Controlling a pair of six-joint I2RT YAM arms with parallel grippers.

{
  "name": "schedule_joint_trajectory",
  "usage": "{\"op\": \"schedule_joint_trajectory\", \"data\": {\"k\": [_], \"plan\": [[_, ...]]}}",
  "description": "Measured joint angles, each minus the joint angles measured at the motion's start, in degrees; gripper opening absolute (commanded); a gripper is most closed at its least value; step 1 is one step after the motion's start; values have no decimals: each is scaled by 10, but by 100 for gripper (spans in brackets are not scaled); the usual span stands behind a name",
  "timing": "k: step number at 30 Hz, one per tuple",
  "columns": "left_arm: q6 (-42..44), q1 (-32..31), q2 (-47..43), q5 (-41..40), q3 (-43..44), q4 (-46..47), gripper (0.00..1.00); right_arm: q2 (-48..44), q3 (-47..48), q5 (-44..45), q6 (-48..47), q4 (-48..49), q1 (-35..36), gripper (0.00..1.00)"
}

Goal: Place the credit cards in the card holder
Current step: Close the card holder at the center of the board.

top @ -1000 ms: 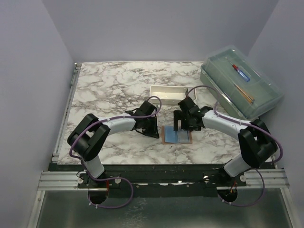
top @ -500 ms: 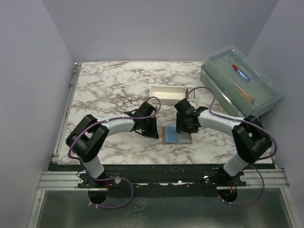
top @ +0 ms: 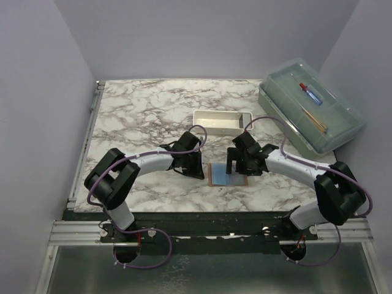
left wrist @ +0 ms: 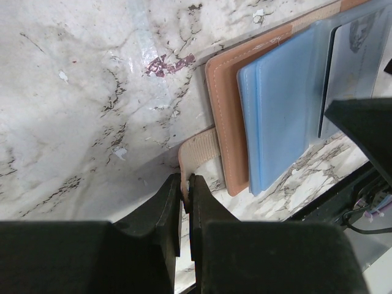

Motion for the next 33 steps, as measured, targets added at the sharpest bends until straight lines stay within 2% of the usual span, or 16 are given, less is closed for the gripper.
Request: {"op": "schedule_joint_trajectory", "data": {"k": [4,10,25,33], "plan": [[0,0,0,0,0,0,0,-50,-47,-42,11,27,-10,98],[0,0,0,0,-1,0,0,-68,-83,-78,26,59,-36,99],[0,0,0,1,-1,1,0,-59,-73,-67,17,42,-46,98],[0,0,0,1,-1,1,0,-48,-73,-85,5,64,-46,85]]}}
